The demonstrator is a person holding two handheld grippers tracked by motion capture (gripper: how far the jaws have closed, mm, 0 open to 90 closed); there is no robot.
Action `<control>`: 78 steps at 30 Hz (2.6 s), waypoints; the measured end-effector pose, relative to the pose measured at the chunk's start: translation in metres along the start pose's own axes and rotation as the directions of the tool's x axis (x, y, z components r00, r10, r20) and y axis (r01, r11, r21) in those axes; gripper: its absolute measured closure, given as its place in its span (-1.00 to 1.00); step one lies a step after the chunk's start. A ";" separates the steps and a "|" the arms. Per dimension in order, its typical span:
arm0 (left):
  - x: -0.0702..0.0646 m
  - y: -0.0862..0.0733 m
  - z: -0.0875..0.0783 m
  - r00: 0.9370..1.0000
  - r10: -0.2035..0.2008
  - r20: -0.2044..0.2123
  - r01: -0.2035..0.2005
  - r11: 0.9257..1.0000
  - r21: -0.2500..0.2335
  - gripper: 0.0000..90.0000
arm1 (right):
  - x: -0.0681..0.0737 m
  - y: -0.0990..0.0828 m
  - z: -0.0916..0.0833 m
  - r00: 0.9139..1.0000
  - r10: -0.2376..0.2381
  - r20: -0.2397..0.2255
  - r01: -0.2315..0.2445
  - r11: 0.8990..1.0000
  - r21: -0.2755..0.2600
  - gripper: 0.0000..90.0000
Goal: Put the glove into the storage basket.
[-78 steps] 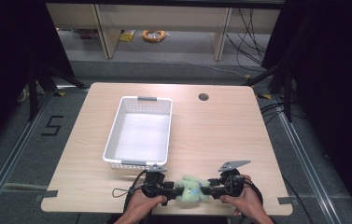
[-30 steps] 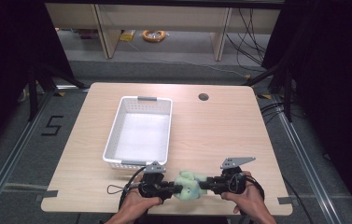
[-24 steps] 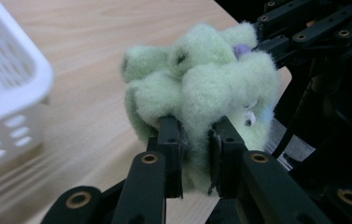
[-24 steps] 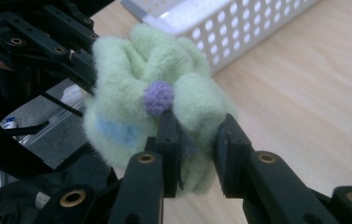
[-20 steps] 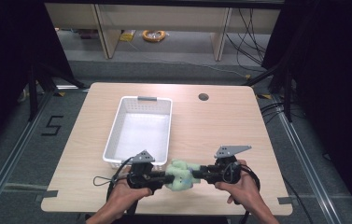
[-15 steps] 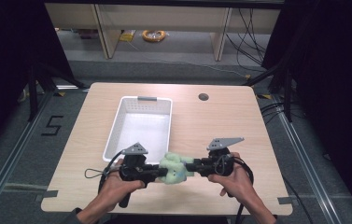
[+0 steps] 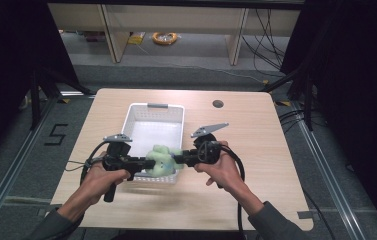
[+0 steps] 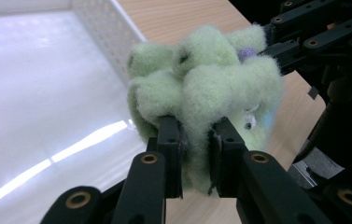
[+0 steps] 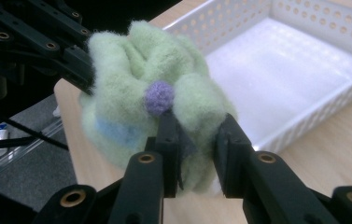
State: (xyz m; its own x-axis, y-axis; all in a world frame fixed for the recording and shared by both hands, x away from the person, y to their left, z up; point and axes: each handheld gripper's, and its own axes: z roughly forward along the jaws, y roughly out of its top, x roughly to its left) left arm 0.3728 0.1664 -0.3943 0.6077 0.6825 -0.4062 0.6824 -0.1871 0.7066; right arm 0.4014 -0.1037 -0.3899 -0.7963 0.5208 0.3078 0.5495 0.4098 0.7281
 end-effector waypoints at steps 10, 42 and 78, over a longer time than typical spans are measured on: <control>0.048 0.010 0.004 0.996 -0.069 -0.051 0.071 0.996 0.058 0.70 | -0.011 0.027 0.044 0.999 0.036 0.018 -0.037 0.998 0.043 0.66; 0.082 -0.008 0.042 0.987 -0.041 -0.156 0.079 0.967 0.242 0.65 | -0.025 0.015 0.106 0.992 0.076 0.106 -0.099 0.966 0.238 0.64; 0.054 0.006 0.026 0.970 0.001 -0.241 0.035 0.989 0.143 -0.09 | -0.016 0.033 0.062 0.985 -0.043 0.168 0.016 0.987 0.162 -0.01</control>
State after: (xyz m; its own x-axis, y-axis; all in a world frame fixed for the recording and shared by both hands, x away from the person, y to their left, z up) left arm 0.4199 0.1837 -0.4274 0.4923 0.8326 -0.2537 0.7540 -0.2623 0.6023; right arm 0.4481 -0.0523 -0.4091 -0.7654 0.6209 0.1691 0.5707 0.5336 0.6241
